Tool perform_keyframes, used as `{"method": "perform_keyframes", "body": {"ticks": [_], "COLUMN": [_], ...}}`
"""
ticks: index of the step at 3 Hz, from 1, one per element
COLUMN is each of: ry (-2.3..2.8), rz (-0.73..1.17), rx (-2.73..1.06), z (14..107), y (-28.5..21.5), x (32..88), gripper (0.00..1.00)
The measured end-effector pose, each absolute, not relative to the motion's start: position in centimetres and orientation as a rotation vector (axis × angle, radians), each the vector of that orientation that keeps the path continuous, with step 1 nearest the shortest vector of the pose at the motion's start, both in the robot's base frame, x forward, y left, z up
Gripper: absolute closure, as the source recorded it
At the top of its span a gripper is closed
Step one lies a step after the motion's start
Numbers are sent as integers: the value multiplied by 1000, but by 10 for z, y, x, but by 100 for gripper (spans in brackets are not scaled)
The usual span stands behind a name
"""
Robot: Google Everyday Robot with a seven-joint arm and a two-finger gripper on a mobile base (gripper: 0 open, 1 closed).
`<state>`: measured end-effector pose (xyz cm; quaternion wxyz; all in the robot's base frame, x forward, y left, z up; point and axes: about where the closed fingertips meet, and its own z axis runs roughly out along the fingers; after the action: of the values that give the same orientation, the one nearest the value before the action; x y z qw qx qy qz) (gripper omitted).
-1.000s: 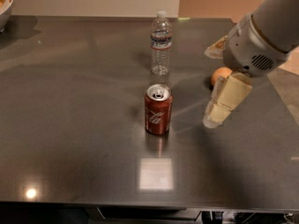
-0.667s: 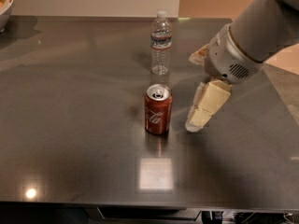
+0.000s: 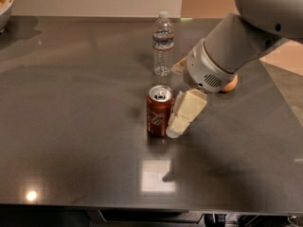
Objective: Pick coke can
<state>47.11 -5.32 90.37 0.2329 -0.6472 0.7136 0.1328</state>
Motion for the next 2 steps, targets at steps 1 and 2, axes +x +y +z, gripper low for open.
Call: {"method": "perform_keyframes", "body": {"ticks": [1, 2], "ry": [1949, 1939], "rz": [410, 437], "rx": [-1781, -1784], "z": [898, 897], "y": [-40, -32], "x": [473, 474], "gripper": [0, 19]}}
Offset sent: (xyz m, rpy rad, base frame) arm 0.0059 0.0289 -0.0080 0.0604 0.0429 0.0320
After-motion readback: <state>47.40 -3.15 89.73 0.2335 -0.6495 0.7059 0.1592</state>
